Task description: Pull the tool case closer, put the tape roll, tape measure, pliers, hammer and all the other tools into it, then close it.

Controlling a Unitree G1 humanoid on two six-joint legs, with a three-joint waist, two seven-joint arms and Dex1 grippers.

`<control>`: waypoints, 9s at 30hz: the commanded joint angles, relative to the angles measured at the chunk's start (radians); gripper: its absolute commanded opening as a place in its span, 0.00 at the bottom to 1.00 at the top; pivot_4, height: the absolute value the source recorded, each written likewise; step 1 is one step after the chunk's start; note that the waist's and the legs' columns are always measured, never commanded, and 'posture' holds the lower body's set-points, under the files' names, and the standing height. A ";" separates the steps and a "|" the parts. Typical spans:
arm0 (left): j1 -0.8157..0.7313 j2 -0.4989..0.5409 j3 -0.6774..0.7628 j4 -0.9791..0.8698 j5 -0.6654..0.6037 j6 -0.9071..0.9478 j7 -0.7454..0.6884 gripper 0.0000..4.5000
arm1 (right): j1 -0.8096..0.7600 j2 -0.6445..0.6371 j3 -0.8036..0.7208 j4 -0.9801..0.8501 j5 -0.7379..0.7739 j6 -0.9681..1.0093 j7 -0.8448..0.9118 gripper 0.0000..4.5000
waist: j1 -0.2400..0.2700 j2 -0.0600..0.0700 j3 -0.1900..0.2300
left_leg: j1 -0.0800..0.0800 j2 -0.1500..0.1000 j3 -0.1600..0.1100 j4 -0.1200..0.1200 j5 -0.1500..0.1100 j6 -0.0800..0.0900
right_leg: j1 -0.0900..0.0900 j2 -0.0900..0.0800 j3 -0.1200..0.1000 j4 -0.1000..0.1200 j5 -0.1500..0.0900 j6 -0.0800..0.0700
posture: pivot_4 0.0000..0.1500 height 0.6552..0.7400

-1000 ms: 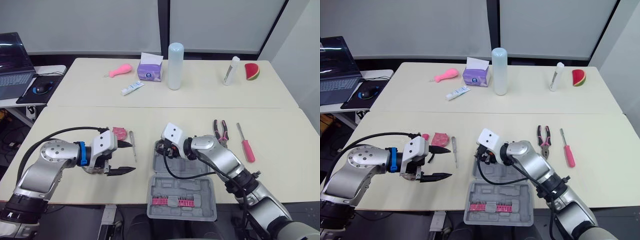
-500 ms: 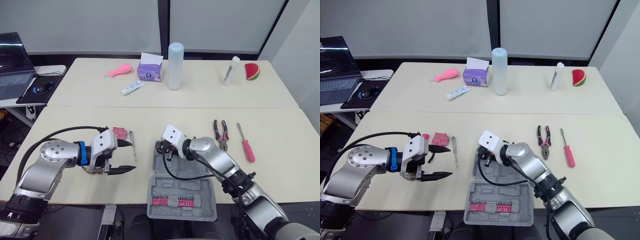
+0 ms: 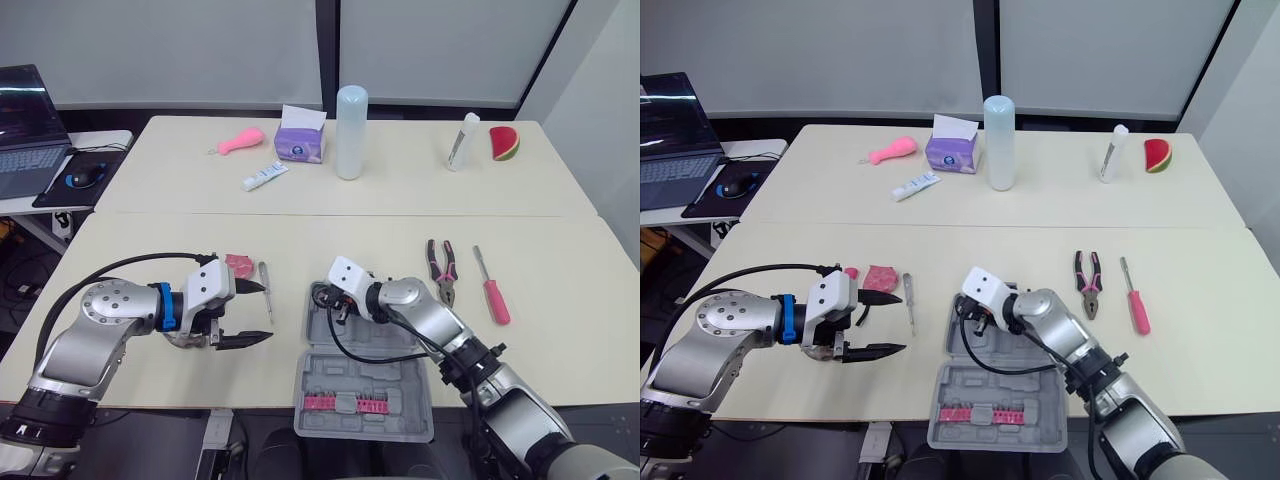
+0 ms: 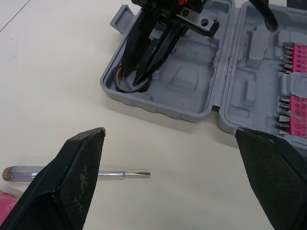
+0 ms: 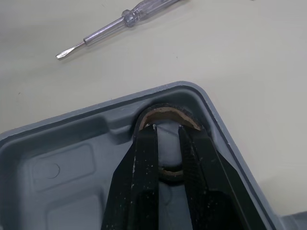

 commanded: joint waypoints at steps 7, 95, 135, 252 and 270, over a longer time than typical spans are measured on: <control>0.025 -0.004 0.049 -0.010 -0.013 -0.008 0.019 1.00 | -0.014 0.013 -0.052 -0.058 0.030 -0.024 0.043 0.16 | 0.000 0.000 0.000 | 0.000 0.000 0.000 0.000 0.000 0.000 | 0.000 0.000 0.000 0.000 0.000 0.000 | 1.00 0.72; -0.098 -0.521 0.149 0.095 0.033 0.589 1.001 0.89 | 0.538 -0.688 -0.556 -1.051 0.738 0.271 0.064 1.00 | 0.081 -0.006 -0.005 | 0.016 -0.002 -0.001 -0.013 0.000 0.000 | 0.033 0.000 0.001 -0.034 0.000 0.000 | 1.00 0.72; 0.086 -0.345 -0.008 -0.156 0.036 0.649 0.668 0.01 | 0.612 -0.692 -0.585 -1.093 0.734 0.265 0.047 1.00 | 0.080 -0.005 -0.005 | 0.017 -0.002 -0.002 -0.012 -0.001 0.000 | 0.036 -0.001 0.000 -0.036 0.000 0.000 | 1.00 0.72; 0.078 -0.005 -0.059 0.188 0.180 -0.391 -0.090 0.70 | 0.613 -0.711 -0.515 -1.264 0.804 0.359 -0.057 1.00 | 0.055 -0.001 0.000 | 0.015 -0.001 -0.001 -0.017 -0.002 0.003 | 0.029 0.000 0.000 -0.033 0.000 0.000 | 1.00 0.72; -0.270 -0.169 -0.298 -0.139 0.197 -0.076 -0.109 0.70 | 0.607 -0.563 -0.500 -1.025 1.746 0.498 -0.807 1.00 | 0.051 -0.003 0.000 | 0.015 0.000 -0.001 -0.016 -0.001 0.001 | 0.031 0.004 0.002 -0.034 0.000 0.000 | 1.00 0.72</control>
